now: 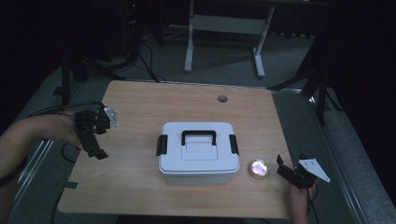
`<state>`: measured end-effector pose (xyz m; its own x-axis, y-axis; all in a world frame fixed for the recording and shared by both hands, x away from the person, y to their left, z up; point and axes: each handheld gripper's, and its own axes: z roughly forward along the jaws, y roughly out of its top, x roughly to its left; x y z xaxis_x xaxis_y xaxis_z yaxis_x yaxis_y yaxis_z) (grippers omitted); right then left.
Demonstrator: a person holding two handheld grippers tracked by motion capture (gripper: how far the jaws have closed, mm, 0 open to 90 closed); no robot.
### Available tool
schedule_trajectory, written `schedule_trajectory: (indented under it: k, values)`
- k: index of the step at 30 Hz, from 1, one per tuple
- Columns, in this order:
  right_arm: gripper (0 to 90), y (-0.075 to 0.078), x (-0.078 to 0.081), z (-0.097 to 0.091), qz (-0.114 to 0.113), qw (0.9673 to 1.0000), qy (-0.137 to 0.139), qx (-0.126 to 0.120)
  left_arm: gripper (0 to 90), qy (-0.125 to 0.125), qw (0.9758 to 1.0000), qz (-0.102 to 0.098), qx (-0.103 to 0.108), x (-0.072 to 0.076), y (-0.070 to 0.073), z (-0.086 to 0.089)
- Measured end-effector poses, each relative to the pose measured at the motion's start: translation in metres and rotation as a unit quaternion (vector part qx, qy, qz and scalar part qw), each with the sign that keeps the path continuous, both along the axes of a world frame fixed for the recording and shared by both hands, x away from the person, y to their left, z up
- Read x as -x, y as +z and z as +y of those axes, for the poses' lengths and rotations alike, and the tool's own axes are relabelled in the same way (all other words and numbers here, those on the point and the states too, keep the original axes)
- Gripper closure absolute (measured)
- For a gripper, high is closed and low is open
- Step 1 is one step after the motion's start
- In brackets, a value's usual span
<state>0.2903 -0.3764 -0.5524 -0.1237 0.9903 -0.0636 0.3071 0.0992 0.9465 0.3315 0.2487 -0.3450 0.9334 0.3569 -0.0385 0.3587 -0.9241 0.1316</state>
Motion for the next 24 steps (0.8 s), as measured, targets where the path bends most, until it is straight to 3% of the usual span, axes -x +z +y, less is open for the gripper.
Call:
schedule_trajectory:
  k: [2,3,7,11,13,24]
  values:
    - [11.2,0.000,0.000,0.000,0.000,1.0000,0.000,0.000,11.3,0.000,1.0000,0.000,0.000,0.000,0.000,0.000]
    - [11.3,0.000,0.000,0.000,0.001,1.0000,0.001,0.000,11.9,0.000,0.9994,-0.009,0.034,-0.001,0.000,-0.003]
    - [13.6,0.000,0.000,0.001,0.003,1.0000,0.000,0.002,13.0,-0.004,0.9982,-0.008,0.060,-0.003,-0.003,-0.009]
    - [13.6,0.000,0.000,0.001,0.001,1.0000,-0.002,0.001,13.4,-0.010,0.9983,-0.010,0.056,-0.006,-0.005,-0.017]
    - [13.6,0.000,0.000,0.000,0.001,1.0000,-0.002,-0.001,13.6,-0.013,0.9984,0.001,0.055,-0.008,-0.006,-0.021]
    - [13.6,0.000,0.000,0.000,0.000,1.0000,-0.001,-0.005,14.2,-0.031,0.9981,0.011,0.052,-0.019,-0.004,-0.050]
